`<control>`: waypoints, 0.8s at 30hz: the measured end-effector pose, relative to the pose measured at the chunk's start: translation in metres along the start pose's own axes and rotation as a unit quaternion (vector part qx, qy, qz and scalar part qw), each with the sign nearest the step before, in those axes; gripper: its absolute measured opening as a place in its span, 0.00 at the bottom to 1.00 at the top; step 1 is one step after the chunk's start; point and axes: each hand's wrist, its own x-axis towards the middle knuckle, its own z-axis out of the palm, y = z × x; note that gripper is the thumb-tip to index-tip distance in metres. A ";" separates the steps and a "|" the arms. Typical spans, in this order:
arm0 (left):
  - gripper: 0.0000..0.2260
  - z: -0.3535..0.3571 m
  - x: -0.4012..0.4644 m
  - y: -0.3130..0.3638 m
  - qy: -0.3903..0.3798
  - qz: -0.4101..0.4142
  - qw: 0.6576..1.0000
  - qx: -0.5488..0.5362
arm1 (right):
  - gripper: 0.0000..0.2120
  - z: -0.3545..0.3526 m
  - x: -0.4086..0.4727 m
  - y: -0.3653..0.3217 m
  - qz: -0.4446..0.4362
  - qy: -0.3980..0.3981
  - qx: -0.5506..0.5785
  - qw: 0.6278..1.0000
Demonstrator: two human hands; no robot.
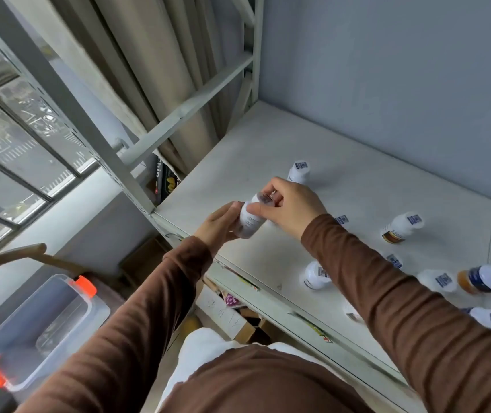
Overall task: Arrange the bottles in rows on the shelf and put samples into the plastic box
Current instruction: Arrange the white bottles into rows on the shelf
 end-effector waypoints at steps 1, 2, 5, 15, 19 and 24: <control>0.16 0.002 -0.001 0.006 -0.003 -0.022 0.999 -0.043 | 0.23 -0.003 0.003 -0.004 0.017 0.012 0.027 0.999; 0.18 0.004 -0.001 0.011 -0.007 -0.044 0.996 -0.077 | 0.26 -0.004 0.005 -0.008 0.029 0.018 0.045 0.998; 0.24 0.009 0.000 0.017 -0.045 -0.096 0.985 -0.137 | 0.30 -0.007 0.011 -0.015 0.047 0.012 0.047 0.998; 0.18 0.007 -0.003 0.006 -0.129 0.036 0.991 0.001 | 0.14 -0.024 -0.001 0.008 -0.020 -0.033 0.062 0.997; 0.22 0.006 -0.006 0.001 -0.127 0.106 0.962 0.220 | 0.17 -0.020 -0.005 0.021 -0.092 -0.081 0.007 0.992; 0.25 -0.004 0.000 -0.011 -0.093 0.122 0.906 0.395 | 0.20 0.007 -0.010 0.025 -0.123 -0.091 -0.078 0.985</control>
